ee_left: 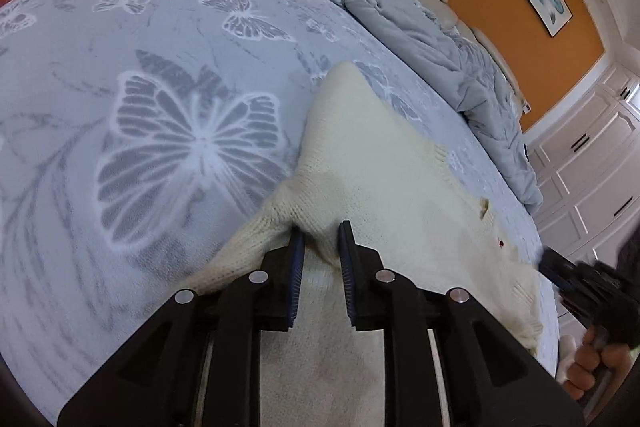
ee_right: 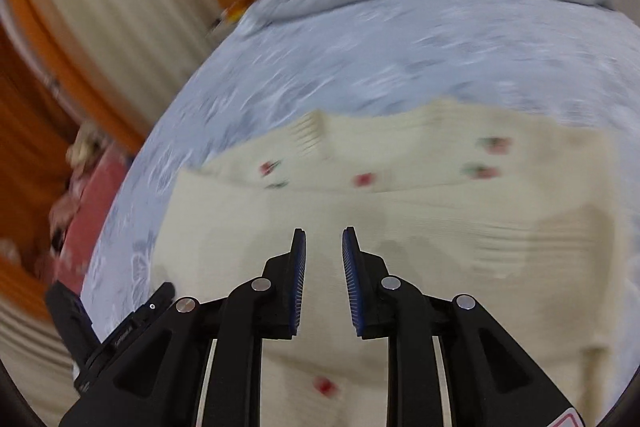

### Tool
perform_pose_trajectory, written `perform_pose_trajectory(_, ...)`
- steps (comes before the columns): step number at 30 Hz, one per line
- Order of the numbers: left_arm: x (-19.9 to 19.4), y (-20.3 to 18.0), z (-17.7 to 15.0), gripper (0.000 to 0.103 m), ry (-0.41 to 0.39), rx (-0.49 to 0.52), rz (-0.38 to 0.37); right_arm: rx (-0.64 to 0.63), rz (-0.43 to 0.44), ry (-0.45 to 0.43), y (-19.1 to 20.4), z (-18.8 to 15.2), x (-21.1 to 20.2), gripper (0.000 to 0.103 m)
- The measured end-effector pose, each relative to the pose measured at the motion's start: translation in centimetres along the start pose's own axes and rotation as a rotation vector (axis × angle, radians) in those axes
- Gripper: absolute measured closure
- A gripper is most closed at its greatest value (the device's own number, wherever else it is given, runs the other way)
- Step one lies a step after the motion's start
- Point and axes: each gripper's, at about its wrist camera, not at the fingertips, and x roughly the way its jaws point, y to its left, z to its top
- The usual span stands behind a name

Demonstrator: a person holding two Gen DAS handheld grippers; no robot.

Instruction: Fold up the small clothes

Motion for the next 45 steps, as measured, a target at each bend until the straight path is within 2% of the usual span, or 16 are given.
perform_pose_trajectory(3,0.1,0.5,-0.2,0.085,-0.01,-0.009,-0.024,-0.051,-0.021,0.092,2.0,-0.2,5.2,0.083)
perform_pose_trajectory(6,0.2,0.6,-0.3,0.085,-0.019,-0.005,-0.031,-0.148,-0.11,0.081,4.0,0.1,6.6,0.083)
perform_pose_trajectory(10,0.1,0.7,-0.5,0.085,-0.03,-0.006,-0.039,-0.197,0.008,0.02,8.8,2.0,4.6,0.093)
perform_pose_trajectory(12,0.1,0.7,-0.6,0.085,-0.034,-0.008,-0.043,-0.246,0.048,0.077,11.5,2.0,7.1,0.093)
perform_pose_trajectory(14,0.1,0.7,-0.7,0.085,-0.034,-0.008,-0.044,-0.257,0.003,0.213,12.4,1.5,11.5,0.093)
perform_pose_trajectory(18,0.1,0.7,-0.8,0.085,-0.034,-0.007,-0.048,-0.141,0.016,0.215,11.7,2.9,11.9,0.097)
perform_pose_trajectory(22,0.1,0.8,-0.8,0.085,-0.034,-0.012,-0.063,-0.09,0.057,0.045,8.0,2.4,3.9,0.097)
perform_pose_trajectory(26,0.1,0.7,-0.8,0.085,-0.037,-0.01,-0.06,0.011,-0.171,-0.06,-2.2,-1.8,-4.1,0.095)
perform_pose_trajectory(29,0.1,0.6,-0.8,0.085,-0.037,-0.008,-0.056,0.171,-0.29,-0.11,-9.6,-4.7,-9.4,0.081)
perform_pose_trajectory(31,0.1,0.6,-0.9,0.085,-0.038,-0.007,-0.054,0.261,-0.285,-0.122,-12.9,-5.5,-11.0,0.056)
perform_pose_trajectory(33,0.1,0.5,-0.9,0.085,-0.037,-0.005,-0.05,0.303,-0.249,-0.095,-14.5,-5.5,-10.5,0.053)
perform_pose_trajectory(35,0.2,0.5,-0.8,0.085,-0.036,-0.003,-0.044,0.285,-0.213,-0.066,-14.4,-4.9,-8.6,0.053)
perform_pose_trajectory(37,0.2,0.4,-0.7,0.085,-0.034,-0.001,-0.04,0.251,-0.209,-0.023,-13.5,-3.7,-6.2,0.078)
perform_pose_trajectory(39,0.2,0.3,-0.7,0.085,-0.032,0.003,-0.033,0.202,-0.244,-0.051,-12.7,-3.1,-6.9,0.094)
perform_pose_trajectory(42,0.2,0.1,-0.8,0.085,-0.03,0.008,-0.024,0.195,-0.229,-0.192,-12.7,-2.3,-10.3,0.096)
perform_pose_trajectory(45,0.3,0.0,-0.8,0.085,-0.029,0.015,-0.017,0.244,-0.277,-0.024,-16.0,-3.9,-5.9,0.096)
